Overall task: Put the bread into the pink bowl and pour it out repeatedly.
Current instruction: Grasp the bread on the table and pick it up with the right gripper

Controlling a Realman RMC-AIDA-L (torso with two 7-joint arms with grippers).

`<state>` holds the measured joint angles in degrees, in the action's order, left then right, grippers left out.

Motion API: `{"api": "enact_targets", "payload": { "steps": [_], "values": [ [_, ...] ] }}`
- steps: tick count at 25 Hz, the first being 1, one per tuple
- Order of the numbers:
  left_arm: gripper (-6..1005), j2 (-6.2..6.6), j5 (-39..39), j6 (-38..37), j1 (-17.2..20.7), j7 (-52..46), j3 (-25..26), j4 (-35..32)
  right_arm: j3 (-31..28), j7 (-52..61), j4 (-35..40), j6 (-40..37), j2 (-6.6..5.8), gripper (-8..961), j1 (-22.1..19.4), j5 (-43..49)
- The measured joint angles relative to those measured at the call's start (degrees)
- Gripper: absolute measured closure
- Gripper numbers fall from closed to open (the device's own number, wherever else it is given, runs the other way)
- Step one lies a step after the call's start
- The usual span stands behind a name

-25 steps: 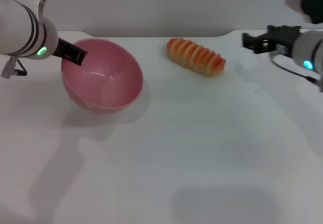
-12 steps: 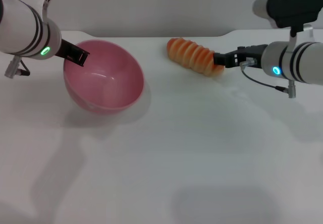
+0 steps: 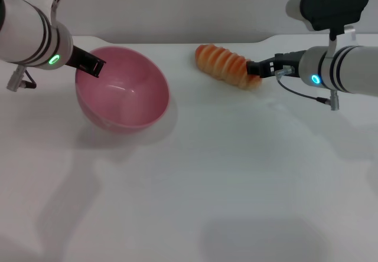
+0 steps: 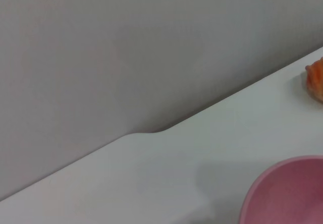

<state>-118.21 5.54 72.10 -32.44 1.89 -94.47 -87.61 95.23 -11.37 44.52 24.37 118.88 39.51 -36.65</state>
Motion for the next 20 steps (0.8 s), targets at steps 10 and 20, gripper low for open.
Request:
{"api": "enact_targets", "payload": {
  "steps": [10,20],
  "values": [
    [960,0.0,-0.03,0.0,-0.03,0.12,0.01,0.27,0.21,-2.24,-7.72,-2.42,0.08,236,3.71,-4.75],
    [959,0.0,-0.19,0.02,-0.47,0.19,0.01,1.2,0.24,-2.26,-11.93,-3.96,0.18,235,6.11,-5.08]
  ]
}}
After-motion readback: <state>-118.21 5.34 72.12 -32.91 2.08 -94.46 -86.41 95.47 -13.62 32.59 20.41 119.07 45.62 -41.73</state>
